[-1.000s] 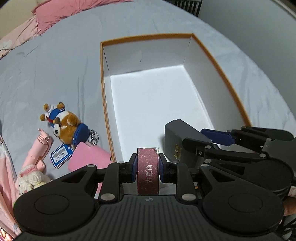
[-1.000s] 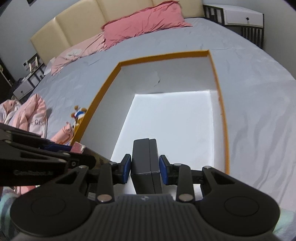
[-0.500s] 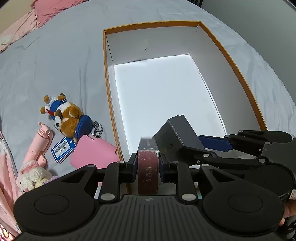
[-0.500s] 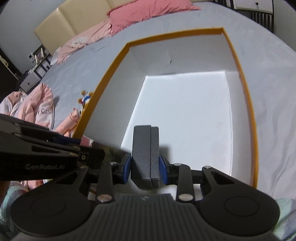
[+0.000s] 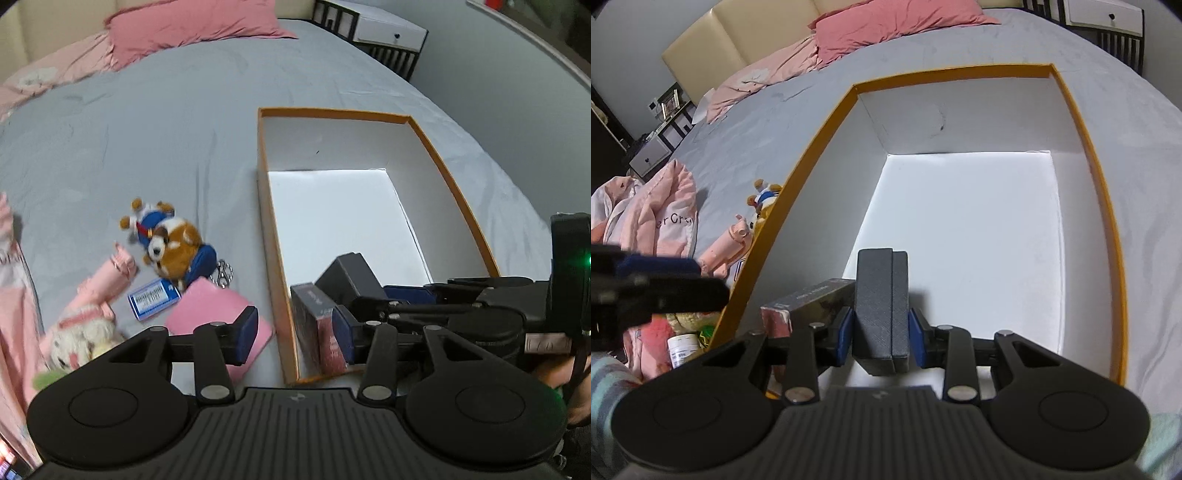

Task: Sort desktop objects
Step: 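Lower the pink box into the orange box with the left gripper and open it, then lower the dark grey box into the orange box with the right gripper and release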

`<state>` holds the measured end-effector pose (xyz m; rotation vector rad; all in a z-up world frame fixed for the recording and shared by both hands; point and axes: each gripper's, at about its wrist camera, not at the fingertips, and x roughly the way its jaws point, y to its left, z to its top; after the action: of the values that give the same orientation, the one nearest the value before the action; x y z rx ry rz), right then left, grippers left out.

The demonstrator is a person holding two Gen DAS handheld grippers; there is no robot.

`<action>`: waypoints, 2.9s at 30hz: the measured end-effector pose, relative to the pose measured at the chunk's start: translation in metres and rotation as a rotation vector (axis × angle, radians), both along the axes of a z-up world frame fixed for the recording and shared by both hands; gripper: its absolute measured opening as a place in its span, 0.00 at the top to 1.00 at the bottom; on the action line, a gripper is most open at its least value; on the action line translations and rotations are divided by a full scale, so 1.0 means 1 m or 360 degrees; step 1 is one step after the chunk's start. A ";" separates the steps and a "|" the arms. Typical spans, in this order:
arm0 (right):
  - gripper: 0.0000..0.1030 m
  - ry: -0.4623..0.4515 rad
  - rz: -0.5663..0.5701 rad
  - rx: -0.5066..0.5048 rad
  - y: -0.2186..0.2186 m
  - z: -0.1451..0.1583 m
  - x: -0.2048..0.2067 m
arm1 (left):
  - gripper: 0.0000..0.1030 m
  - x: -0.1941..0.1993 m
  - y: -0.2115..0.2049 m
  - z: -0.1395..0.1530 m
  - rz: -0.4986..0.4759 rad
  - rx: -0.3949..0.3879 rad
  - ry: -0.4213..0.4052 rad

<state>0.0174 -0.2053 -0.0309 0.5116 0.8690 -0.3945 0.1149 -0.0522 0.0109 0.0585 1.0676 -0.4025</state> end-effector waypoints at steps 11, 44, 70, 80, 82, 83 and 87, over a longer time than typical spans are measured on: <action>0.66 0.0015 0.0001 0.0036 0.006 0.000 0.008 | 0.58 0.003 0.002 -0.023 -0.0021 0.0015 0.0052; 0.67 0.0111 0.0901 -0.0381 -0.022 0.006 0.069 | 0.62 0.032 0.004 -0.024 -0.0043 -0.0137 0.0136; 0.71 0.0082 0.0192 0.0318 -0.016 0.003 0.019 | 0.73 0.006 0.020 -0.037 0.0013 -0.0243 0.0219; 0.68 0.0019 -0.0019 0.0463 -0.037 -0.011 0.037 | 0.84 0.008 0.024 -0.041 0.0068 -0.0276 0.0247; 0.68 -0.0006 -0.0051 0.0512 -0.034 -0.014 0.033 | 0.86 0.009 0.025 -0.043 0.0077 -0.0288 0.0255; 0.69 -0.0016 -0.0062 0.0515 -0.031 -0.014 0.030 | 0.86 0.009 0.026 -0.043 0.0083 -0.0295 0.0258; 0.71 -0.0022 -0.0082 0.0550 -0.022 -0.014 0.019 | 0.86 0.005 0.022 -0.042 0.0075 -0.0279 0.0260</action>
<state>0.0367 -0.2275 -0.0446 0.8557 0.9168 -0.2875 0.1196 -0.0300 -0.0309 -0.1574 1.1878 -0.4623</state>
